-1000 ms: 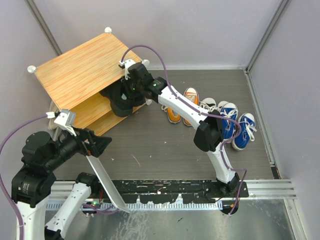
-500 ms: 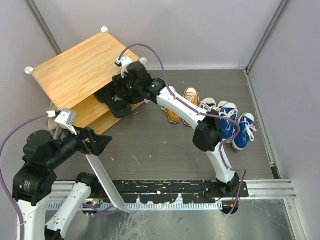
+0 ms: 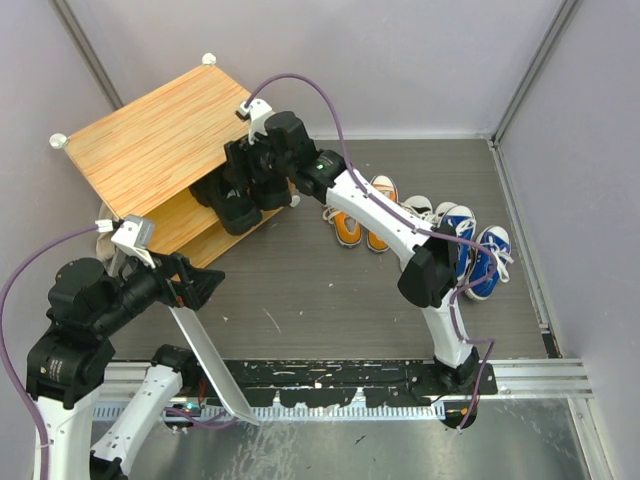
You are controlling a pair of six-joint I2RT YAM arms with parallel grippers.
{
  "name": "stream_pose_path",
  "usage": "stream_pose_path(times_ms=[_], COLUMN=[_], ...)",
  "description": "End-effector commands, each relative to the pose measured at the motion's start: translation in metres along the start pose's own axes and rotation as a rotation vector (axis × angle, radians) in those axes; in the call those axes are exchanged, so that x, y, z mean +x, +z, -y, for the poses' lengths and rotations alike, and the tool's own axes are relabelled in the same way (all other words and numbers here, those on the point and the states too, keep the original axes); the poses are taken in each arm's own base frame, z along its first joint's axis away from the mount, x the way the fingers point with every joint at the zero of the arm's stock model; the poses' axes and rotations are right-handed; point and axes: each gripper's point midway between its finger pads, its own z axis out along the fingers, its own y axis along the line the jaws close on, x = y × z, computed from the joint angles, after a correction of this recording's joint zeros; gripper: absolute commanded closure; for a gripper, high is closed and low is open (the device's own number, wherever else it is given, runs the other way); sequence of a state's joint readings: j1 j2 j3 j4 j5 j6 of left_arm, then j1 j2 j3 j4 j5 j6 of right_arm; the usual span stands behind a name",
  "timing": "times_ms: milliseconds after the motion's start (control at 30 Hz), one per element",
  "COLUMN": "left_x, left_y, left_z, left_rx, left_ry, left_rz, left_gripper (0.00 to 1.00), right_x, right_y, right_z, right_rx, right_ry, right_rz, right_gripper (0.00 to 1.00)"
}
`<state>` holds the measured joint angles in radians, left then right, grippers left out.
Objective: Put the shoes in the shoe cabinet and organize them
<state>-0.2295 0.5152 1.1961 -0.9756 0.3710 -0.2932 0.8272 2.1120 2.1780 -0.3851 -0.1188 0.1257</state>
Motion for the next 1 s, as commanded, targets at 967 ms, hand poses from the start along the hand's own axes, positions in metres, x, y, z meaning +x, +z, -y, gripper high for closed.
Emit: stream_pose_path(times_ms=[967], left_x=[-0.002], left_y=[0.002], left_z=[-0.013], left_rx=[-0.072], left_ry=[-0.001], left_rz=[-0.010], left_gripper=[0.02], right_x=[-0.003], right_y=[-0.091], right_z=[0.034], right_rx=[0.151], right_ry=[-0.047], right_rz=[0.102], right_gripper=[0.02])
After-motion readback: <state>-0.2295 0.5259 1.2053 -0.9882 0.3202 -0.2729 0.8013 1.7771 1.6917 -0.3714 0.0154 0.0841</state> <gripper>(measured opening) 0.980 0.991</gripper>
